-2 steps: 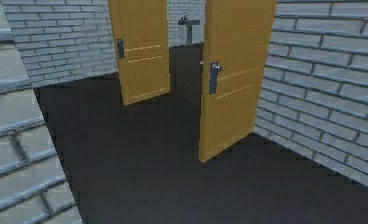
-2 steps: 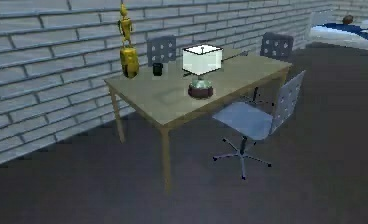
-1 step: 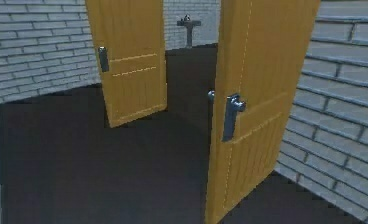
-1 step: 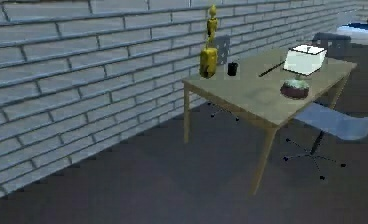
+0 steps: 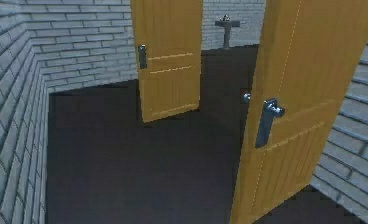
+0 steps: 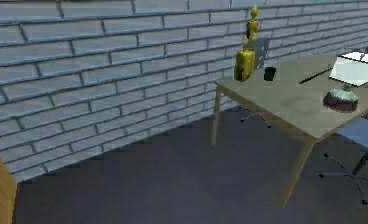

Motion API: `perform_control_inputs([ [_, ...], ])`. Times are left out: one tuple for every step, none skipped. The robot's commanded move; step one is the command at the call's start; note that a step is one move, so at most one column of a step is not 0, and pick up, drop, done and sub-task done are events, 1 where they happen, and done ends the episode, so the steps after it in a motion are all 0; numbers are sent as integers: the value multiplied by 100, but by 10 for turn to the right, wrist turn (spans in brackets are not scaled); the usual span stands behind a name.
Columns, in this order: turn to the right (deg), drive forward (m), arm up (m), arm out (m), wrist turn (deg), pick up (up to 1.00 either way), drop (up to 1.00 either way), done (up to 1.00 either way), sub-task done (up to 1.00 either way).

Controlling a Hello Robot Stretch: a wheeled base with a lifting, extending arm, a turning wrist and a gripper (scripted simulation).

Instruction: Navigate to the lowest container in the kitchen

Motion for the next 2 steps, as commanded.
perform_control_inputs([
  [0,90,0,0,0,0,0,0,0],
  [-300,0,0,0,0,0,0,0,0],
])
